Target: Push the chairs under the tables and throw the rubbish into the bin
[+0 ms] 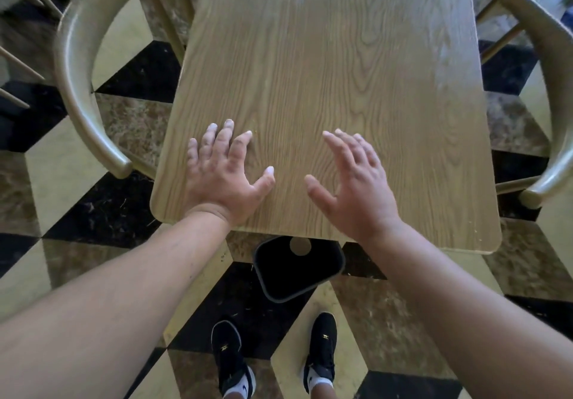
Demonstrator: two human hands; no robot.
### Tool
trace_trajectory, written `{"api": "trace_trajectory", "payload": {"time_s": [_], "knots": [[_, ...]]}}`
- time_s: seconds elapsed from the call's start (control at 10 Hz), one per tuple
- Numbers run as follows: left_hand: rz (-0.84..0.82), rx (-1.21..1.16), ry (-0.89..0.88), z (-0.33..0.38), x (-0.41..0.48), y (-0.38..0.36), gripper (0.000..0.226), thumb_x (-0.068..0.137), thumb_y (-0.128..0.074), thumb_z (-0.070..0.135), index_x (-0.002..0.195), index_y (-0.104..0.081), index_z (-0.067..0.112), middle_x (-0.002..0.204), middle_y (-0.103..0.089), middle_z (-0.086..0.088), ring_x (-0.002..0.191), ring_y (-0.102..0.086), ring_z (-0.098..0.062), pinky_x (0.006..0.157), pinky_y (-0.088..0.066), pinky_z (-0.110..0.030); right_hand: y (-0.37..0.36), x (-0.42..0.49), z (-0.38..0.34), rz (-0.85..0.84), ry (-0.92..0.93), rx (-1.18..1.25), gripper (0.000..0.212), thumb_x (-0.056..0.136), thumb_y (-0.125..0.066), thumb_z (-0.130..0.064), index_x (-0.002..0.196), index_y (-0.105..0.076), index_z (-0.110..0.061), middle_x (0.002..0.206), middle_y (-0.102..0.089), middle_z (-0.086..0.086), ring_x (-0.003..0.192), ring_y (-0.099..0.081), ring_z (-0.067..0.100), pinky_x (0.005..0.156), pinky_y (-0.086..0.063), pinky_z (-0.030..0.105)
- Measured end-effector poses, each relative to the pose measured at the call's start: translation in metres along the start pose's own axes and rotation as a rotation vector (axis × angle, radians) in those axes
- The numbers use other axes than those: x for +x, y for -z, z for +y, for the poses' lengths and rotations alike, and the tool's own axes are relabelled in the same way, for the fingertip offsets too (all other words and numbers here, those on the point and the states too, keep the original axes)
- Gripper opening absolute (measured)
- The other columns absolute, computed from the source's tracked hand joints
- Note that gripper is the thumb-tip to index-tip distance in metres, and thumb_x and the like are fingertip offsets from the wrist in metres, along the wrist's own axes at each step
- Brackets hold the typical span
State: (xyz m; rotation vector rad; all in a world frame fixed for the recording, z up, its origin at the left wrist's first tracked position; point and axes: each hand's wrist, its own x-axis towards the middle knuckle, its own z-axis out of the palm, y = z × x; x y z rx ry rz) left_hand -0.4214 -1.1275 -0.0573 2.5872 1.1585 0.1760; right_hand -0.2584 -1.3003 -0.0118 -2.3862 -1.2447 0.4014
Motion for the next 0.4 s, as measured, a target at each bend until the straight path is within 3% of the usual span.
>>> {"api": "trace_trajectory", "payload": {"time_s": [0.1,0.2,0.4], "knots": [[0.003,0.001,-0.011,-0.002,0.001,-0.001,0.079,0.091,-0.044,0.075,0.153,-0.042,0.027,0.172,-0.027,-0.010,0.160,-0.009,-0.028,0.128,-0.001,-0.058,-0.002,0.020,0.013,-0.003,-0.035,-0.088,0.086,0.096,-0.050,-0.069,0.165,-0.022,-0.028,0.173,-0.022,0.005,0.161,-0.003,0.029,0.129,-0.003,0.055],[-0.039,0.020,-0.006,0.001,0.001,0.002,0.080,0.092,-0.040,0.076,0.155,-0.039,0.027,0.173,-0.024,-0.010,0.161,-0.007,-0.029,0.128,0.000,-0.058,-0.001,0.025,0.016,-0.072,-0.057,-0.197,0.090,0.095,-0.040,-0.077,0.167,-0.015,-0.029,0.175,-0.015,0.006,0.161,0.001,0.031,0.128,0.000,0.056],[-0.282,0.086,0.067,0.009,0.005,0.032,0.095,0.088,-0.021,0.085,0.165,-0.020,0.030,0.177,-0.004,-0.005,0.161,0.007,-0.024,0.128,0.005,-0.055,0.040,0.022,-0.001,-0.045,-0.051,-0.245,0.093,0.092,-0.033,-0.082,0.167,-0.011,-0.030,0.176,-0.012,0.007,0.161,0.003,0.032,0.128,0.001,0.058]]}}
